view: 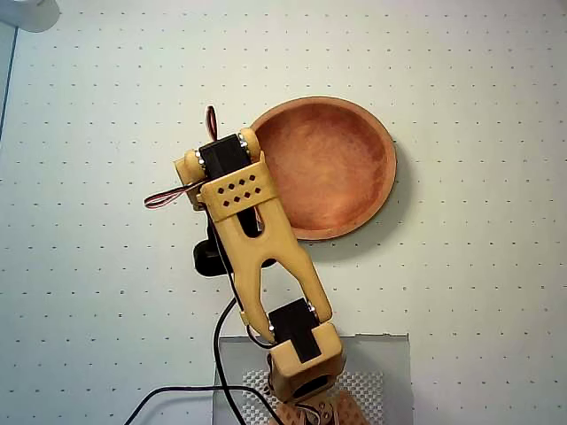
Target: Grasp a clothespin and put it in the bowl.
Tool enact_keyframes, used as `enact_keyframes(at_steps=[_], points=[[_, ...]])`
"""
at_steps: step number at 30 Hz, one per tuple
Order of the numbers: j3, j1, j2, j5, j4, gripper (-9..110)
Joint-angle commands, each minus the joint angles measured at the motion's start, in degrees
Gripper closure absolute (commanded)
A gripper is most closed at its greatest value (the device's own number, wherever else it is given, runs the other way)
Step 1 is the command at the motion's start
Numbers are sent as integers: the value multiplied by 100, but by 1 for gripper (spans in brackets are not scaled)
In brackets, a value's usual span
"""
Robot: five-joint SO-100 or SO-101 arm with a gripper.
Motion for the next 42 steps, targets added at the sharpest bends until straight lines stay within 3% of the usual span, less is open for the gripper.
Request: enact_keyframes(at_steps=[1,16,42], points=[[-747,413,-132,-44,62,105],[-1222,2153,-817,-624,62,105],[-1477,2259,-2399,-703,-606,105]])
